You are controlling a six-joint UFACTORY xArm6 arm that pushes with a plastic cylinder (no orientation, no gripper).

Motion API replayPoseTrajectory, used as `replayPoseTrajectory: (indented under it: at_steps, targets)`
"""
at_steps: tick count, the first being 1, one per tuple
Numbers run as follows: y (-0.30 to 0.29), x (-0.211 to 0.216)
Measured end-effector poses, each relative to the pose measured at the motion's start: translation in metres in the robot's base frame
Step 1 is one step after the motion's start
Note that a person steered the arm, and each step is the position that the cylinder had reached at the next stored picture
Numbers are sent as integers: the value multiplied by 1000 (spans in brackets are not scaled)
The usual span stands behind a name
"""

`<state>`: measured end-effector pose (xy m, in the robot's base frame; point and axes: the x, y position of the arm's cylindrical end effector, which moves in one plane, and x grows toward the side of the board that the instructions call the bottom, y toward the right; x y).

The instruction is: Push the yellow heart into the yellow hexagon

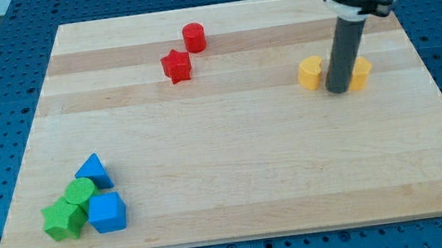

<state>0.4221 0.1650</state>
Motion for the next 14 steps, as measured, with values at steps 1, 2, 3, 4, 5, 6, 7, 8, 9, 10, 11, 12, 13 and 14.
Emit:
replayPoseTrajectory:
  at_steps: [1,2,3,4,5,6,7,8,9,10,11,12,13,14]
  targets:
    - [1,0]
    - [-9,12]
    - [-44,46]
    - [-68,63]
    - [-96,60]
    - [-116,-6]
    - [-118,-24]
    - [-105,-24]
    - [-82,-24]
    - [-57,-24]
    - [-51,-24]
    - [-49,-24]
    - [-43,-24]
    - [-33,-24]
